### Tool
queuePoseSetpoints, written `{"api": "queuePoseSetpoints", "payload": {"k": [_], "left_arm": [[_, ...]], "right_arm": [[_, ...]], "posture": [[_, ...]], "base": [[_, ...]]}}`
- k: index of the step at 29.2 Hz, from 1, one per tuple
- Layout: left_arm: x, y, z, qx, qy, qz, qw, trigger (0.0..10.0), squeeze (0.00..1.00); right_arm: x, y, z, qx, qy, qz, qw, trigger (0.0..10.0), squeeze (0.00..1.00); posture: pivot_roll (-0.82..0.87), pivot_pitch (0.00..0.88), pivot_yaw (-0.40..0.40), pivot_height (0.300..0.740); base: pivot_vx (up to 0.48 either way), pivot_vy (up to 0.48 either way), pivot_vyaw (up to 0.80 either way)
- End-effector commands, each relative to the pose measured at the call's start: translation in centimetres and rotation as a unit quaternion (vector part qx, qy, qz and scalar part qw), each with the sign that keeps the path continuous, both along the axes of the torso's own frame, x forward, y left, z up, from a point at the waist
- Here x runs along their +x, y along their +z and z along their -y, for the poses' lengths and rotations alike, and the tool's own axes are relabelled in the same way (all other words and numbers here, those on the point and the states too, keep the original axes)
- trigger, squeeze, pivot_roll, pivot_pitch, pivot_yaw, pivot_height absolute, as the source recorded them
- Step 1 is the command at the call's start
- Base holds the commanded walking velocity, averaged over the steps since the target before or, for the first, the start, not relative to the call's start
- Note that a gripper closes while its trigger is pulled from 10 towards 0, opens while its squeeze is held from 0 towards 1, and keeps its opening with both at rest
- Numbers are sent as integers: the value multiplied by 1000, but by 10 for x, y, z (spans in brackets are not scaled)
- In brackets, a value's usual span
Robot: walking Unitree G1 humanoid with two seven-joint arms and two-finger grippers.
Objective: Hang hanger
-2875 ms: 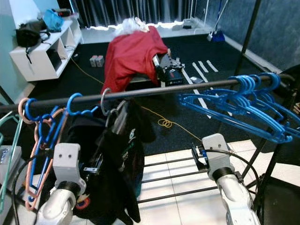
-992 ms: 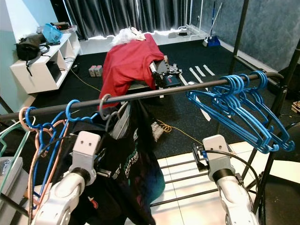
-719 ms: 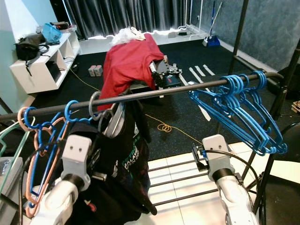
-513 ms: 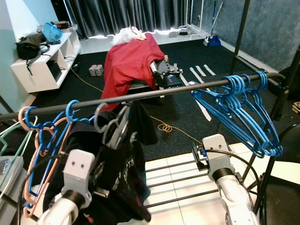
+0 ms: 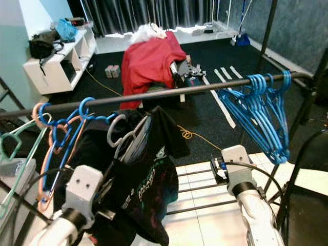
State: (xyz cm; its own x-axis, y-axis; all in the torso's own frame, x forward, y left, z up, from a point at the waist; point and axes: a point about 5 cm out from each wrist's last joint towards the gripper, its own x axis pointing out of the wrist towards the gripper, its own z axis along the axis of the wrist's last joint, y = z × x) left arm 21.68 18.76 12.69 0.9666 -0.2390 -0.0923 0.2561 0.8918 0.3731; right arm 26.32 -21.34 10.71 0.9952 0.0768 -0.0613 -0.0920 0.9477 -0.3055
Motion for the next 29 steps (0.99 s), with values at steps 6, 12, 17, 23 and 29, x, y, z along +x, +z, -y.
{"api": "queuePoseSetpoints", "payload": {"k": [6, 12, 17, 23, 29], "left_arm": [[7, 15, -23, 2, -1, 5, 1000, 10000, 0], [17, 26, -17, -13, -53, -5, 999, 10000, 0], [27, 41, -16, -11, -135, -29, 990, 10000, 0], [38, 60, -25, -3, -189, -34, 981, 10000, 0], [45, 71, -29, -21, -210, -24, 977, 10000, 0]], "right_arm": [[1, -5, 0, 33, 13, -21, 999, 10000, 0], [2, 1, 3, 102, 49, -37, 993, 10000, 0], [1, 35, 7, 172, 157, -21, 972, 10000, 0], [-1, 79, 11, 130, 265, 10, 955, 10000, 0], [-2, 88, 10, 106, 303, 6, 947, 10000, 0]], "posture": [[-100, 0, 57, 740], [-89, 0, 54, 740], [-105, 0, 65, 740], [-112, 0, 74, 740], [-118, 0, 78, 740]], "base": [[-381, 0, 0], [-371, 0, 0], [-363, 0, 0], [-342, 0, 0], [0, 0, 0]]}}
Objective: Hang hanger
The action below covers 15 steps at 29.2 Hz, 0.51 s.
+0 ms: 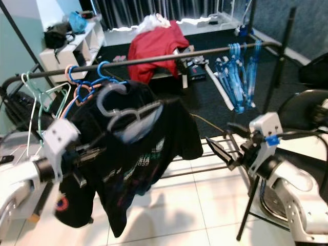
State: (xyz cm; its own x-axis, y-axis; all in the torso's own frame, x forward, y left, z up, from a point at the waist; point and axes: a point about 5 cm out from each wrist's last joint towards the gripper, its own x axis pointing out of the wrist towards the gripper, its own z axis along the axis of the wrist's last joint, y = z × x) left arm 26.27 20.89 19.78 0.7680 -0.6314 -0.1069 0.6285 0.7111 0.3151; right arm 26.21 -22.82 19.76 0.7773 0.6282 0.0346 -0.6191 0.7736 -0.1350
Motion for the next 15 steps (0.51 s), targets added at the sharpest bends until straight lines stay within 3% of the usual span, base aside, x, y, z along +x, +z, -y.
{"api": "queuePoseSetpoints", "payload": {"k": [1, 2, 3, 4, 5, 9, 15], "left_arm": [[0, 5, -9, 14, -17, -10, 1000, 10000, 0], [0, 11, -11, 23, -44, -17, 999, 10000, 0], [0, 11, -11, 23, -44, -17, 999, 10000, 0], [-2, 19, -13, 25, -88, -33, 995, 10000, 0], [-6, 21, -15, 35, -112, -46, 992, 10000, 0], [-11, 24, -19, 66, -146, -68, 985, 10000, 0], [-11, 27, -22, 79, -157, -73, 982, 10000, 0]], "right_arm": [[-2, 1, -4, -26, 35, -11, 999, 10000, 0], [-2, 5, -4, -57, 53, -11, 997, 10000, 0], [-2, 5, -4, -57, 53, -11, 997, 10000, 0], [1, 11, -6, -109, 74, -6, 991, 10000, 0], [5, 15, -8, -123, 76, 5, 990, 10000, 0], [10, 27, -15, -134, 90, 29, 986, 10000, 0], [15, 38, -18, -150, 90, 49, 983, 10000, 0]], "posture": [[-125, 0, 73, 740], [-126, 0, 71, 740], [-126, 0, 71, 740], [-128, 0, 69, 740], [-126, 0, 65, 740], [-120, 0, 61, 740], [-117, 0, 58, 740]], "base": [[0, 0, 0], [0, 0, 0], [0, 0, 0], [0, 0, 0], [0, 0, 0], [0, 0, 0], [0, 0, 0]]}}
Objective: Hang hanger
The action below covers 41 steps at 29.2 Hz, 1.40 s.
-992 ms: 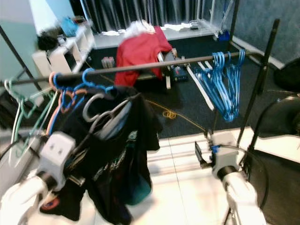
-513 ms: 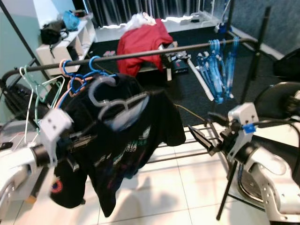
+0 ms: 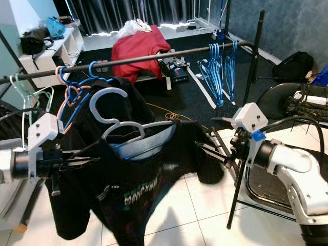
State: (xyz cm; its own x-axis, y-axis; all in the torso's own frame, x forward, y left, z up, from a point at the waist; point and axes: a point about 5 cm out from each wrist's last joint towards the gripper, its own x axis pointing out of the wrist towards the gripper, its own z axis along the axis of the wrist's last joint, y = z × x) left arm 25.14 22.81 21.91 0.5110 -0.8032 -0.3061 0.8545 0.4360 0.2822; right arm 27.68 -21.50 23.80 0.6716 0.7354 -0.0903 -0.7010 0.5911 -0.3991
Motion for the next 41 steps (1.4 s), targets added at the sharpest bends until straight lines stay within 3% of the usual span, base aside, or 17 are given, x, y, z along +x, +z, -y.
{"api": "queuePoseSetpoints", "payload": {"k": [1, 10, 12, 15, 16, 18, 19, 24, 29, 37, 38, 39, 40, 41], "left_arm": [[-1, 8, -2, 3, -14, 2, 1000, 10000, 0], [-8, 18, 11, -35, -70, 0, 997, 10000, 0], [-10, 26, 12, -58, -86, 5, 995, 10000, 0], [-12, 31, 14, -71, -96, 9, 993, 10000, 0], [-14, 35, 15, -81, -107, 12, 991, 10000, 0], [-14, 35, 15, -81, -107, 12, 991, 10000, 0], [-15, 37, 17, -88, -113, 12, 990, 10000, 0], [-13, 33, 14, -84, -105, 11, 991, 10000, 0], [-9, 27, 4, -68, -77, 3, 995, 10000, 0], [-5, 22, -5, -47, -52, 0, 998, 10000, 0], [0, 12, -19, -21, -18, -12, 1000, 10000, 0], [0, 12, -19, -21, -18, -12, 1000, 10000, 0], [1, 1, -37, -4, 14, -30, 999, 10000, 0], [1, 1, -37, -4, 14, -30, 999, 10000, 0]], "right_arm": [[4, -4, -5, -19, 3, 1, 1000, 10000, 0], [6, -39, -15, -36, 8, -60, 998, 10000, 0], [8, -43, -14, -2, -2, -75, 997, 10000, 0], [11, -44, -9, 5, -20, -72, 997, 10000, 0], [16, -45, -5, 7, -42, -64, 997, 8314, 0], [16, -45, -5, 7, -42, -64, 997, 8314, 0], [19, -45, 0, 10, -63, -57, 996, 0, 0], [20, -42, 4, 25, -70, -51, 996, 0, 0], [17, -23, 5, 71, -56, -32, 995, 0, 0], [16, -16, 6, 87, -55, -21, 994, 0, 0], [16, -9, 8, 102, -59, -10, 993, 0, 0], [16, -9, 8, 102, -59, -10, 993, 0, 0], [16, -2, 15, 116, -74, 4, 990, 0, 0], [16, -2, 15, 116, -74, 4, 990, 0, 0]], "posture": [[-119, 0, 55, 740], [-121, 0, 56, 740], [-120, 0, 57, 740], [-118, 0, 58, 740], [-117, 0, 57, 740], [-117, 0, 57, 740], [-116, 0, 60, 740], [-115, 0, 59, 740], [-119, 0, 63, 740], [-117, 0, 65, 740], [-118, 0, 70, 740], [-118, 0, 70, 740], [-125, 0, 75, 740], [-125, 0, 75, 740]], "base": [[0, 0, 0], [0, 0, 0], [0, 0, 0], [0, 0, 0], [0, 0, 0], [0, 0, 0], [0, 0, 0], [0, 0, 0], [0, 0, 0], [0, 0, 0], [0, 0, 0], [0, 0, 0], [0, 0, 0], [0, 0, 0]]}}
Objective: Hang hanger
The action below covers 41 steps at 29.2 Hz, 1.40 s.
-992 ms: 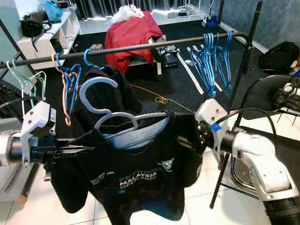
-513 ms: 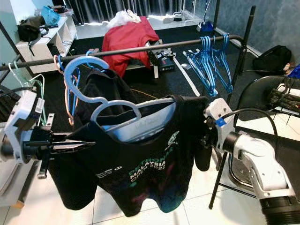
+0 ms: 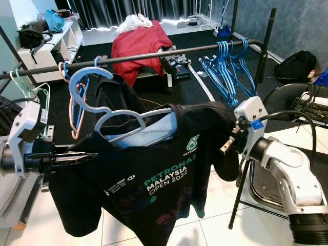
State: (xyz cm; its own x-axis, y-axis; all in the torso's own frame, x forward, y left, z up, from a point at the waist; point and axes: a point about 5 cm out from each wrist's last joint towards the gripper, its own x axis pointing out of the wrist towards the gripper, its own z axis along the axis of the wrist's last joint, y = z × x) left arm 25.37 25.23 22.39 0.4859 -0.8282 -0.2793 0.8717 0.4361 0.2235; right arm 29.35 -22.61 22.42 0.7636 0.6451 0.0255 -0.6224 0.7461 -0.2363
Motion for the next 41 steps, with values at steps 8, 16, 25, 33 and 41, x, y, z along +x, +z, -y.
{"api": "queuePoseSetpoints", "payload": {"k": [8, 16, 25, 33, 41], "left_arm": [[-22, -12, -51, 32, 26, -52, 998, 10000, 0], [-40, 15, -33, -62, -81, -13, 995, 10000, 0], [-55, 11, 41, -63, -259, -11, 964, 10000, 0], [-49, 12, 43, -103, -242, 8, 965, 10000, 0], [-41, -39, 27, 68, -168, -58, 982, 10000, 0]], "right_arm": [[-2, 25, 36, 39, -90, 46, 994, 0, 0], [3, 9, 40, 49, -139, 9, 989, 0, 0], [13, -9, -4, 139, -89, -51, 985, 0, 0], [7, -28, -28, 130, -53, -85, 987, 0, 0], [10, 0, -18, 183, -58, -49, 980, 0, 0]], "posture": [[-133, 0, 78, 740], [-126, 0, 73, 740], [-117, 0, 64, 740], [-122, 0, 66, 740], [-124, 0, 72, 740]], "base": [[0, 0, 0], [0, 0, 0], [0, 0, 0], [0, 0, 0], [0, 0, 0]]}}
